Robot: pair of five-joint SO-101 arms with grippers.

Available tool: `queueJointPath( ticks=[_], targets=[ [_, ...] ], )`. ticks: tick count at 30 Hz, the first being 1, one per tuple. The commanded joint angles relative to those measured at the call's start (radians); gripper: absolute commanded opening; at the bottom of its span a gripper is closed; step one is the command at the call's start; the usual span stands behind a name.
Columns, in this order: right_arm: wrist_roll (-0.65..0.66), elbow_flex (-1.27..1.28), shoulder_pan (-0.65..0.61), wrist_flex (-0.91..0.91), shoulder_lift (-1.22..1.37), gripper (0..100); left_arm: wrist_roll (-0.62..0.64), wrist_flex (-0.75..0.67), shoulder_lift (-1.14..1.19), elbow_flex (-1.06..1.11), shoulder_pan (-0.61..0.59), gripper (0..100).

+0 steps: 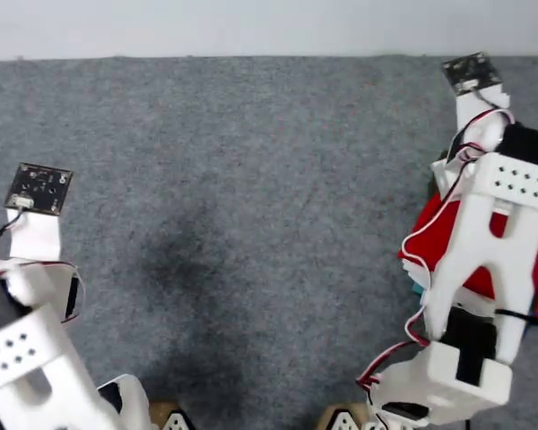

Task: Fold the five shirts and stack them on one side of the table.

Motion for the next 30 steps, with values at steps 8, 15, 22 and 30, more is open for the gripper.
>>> queueJointPath(
  ticks=[8, 15, 22, 30],
  targets=[
    [-0.23, -0.032, 0.036, 0.254, -0.122, 0.9, 0.002, -0.18, -0.279, 0.153, 0.008, 2],
    [-0.376, 0.124, 0.002, 0.249, -0.223, 0.9, 0.15, -0.338, -0.454, 0.329, 0.009, 2],
    [-0.4, 0.285, -0.068, 0.248, -0.305, 0.9, 0.367, -0.446, -0.62, 0.506, 0.087, 12],
    [-0.502, 0.388, -0.09, 0.245, -0.421, 0.9, 0.374, -0.448, -0.807, 0.659, 0.299, 13]
  ],
)
